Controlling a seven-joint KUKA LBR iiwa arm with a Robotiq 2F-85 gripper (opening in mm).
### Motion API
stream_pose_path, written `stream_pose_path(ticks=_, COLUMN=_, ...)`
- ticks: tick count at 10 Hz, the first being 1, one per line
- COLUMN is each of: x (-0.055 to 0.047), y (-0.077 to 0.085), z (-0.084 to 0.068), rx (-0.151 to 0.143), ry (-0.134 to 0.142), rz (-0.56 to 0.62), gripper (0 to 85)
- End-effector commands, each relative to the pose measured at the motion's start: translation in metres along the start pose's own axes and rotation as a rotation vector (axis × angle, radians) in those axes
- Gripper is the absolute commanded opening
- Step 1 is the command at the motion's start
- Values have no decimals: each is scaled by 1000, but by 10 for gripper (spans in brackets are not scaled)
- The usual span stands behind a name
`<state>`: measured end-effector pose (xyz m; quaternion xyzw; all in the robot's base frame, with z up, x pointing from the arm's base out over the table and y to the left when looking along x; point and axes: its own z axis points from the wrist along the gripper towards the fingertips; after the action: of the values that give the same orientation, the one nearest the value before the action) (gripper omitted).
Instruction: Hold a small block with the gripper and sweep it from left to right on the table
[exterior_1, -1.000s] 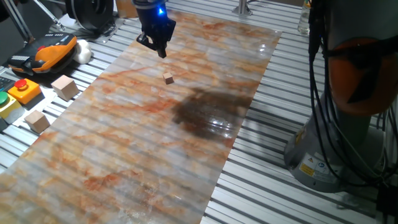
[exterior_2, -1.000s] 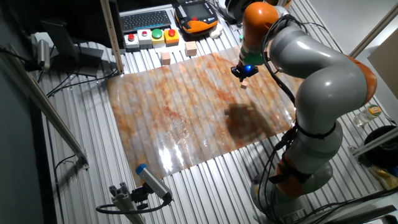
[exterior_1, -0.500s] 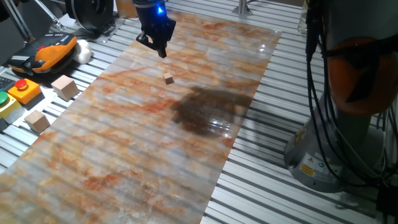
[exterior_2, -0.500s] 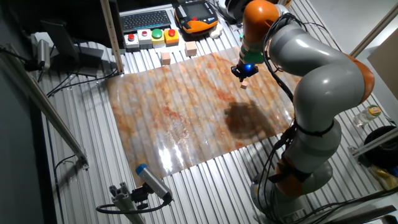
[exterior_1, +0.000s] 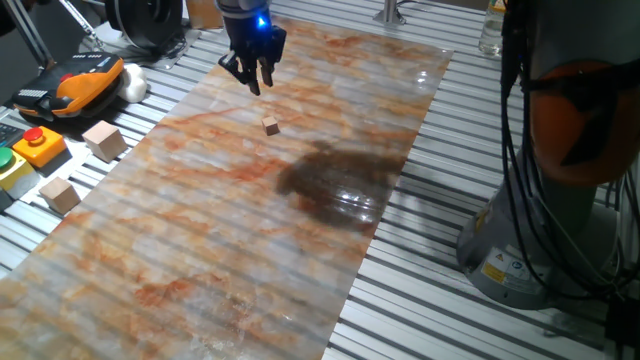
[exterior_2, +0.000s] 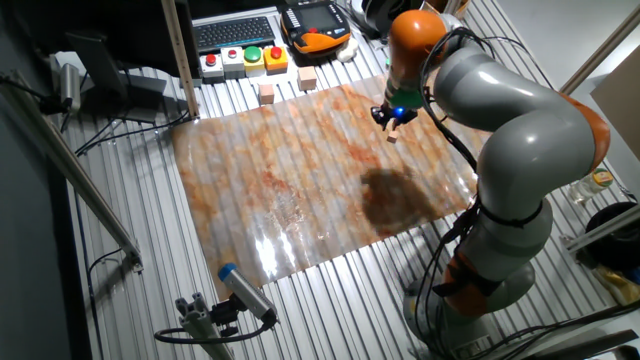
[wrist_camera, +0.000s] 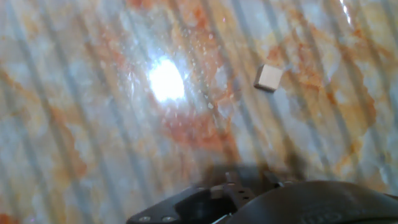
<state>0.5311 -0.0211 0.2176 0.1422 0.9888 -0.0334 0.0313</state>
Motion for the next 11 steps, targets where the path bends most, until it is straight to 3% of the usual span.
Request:
stream_pose_path(ticks=1, x=-15, y=-20, z=11, rx=-6, ry=-8, rz=-21, gripper=510)
stream_pose_path(ticks=4, x=-48, y=-47, z=35, rx=-34, ry=-24, rz=-79, gripper=510)
stream_pose_path(ticks=6, x=-50, y=-49, z=42, rx=-43, ry=-16, rz=-85, gripper=510)
stream_pose_path(ticks=7, x=-50, y=-49, z=42, rx=-48, ry=5, rz=-89, gripper=340)
stream_pose_path(ticks=9, x=-50, y=-49, z=42, rx=-37, ry=56, rz=-58, gripper=340)
stream_pose_path(ticks=11, x=-50, y=-49, z=42, rx=-23, ry=71, rz=-4, gripper=340)
